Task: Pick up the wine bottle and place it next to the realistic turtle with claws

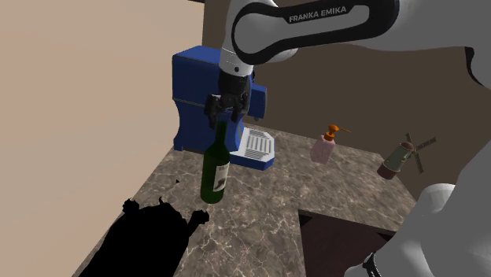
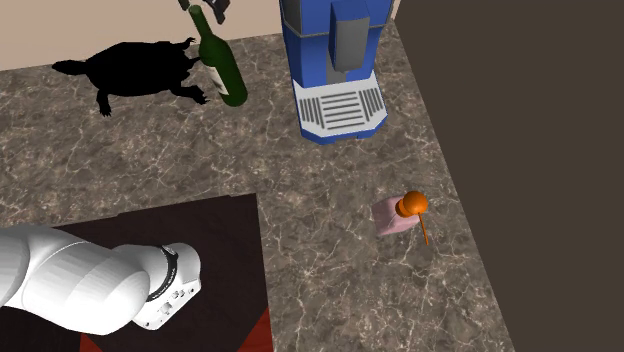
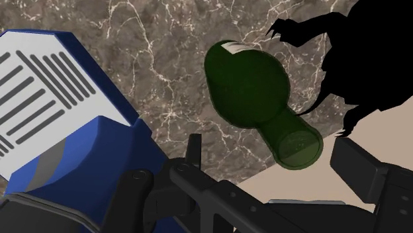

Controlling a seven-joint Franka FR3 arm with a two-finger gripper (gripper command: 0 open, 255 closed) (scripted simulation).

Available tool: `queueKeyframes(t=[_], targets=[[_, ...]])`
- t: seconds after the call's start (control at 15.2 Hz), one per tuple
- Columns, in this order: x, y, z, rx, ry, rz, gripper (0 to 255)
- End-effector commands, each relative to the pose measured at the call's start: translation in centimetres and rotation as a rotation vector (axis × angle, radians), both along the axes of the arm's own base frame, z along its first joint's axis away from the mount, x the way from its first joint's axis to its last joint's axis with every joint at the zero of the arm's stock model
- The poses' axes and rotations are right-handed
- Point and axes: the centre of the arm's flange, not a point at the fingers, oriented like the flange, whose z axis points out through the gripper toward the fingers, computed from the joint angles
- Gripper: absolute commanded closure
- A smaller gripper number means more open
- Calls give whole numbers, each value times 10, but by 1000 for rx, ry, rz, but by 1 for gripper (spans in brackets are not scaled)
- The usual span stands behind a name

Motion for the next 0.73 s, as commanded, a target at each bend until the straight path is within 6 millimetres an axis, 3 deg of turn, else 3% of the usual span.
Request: queueKeyframes(t=[0.0,0.13,0.66], targets=[[-1,-2,21,0,0,0,0],[-1,-3,45,0,0,0,0],[-1,-3,45,0,0,0,0]])
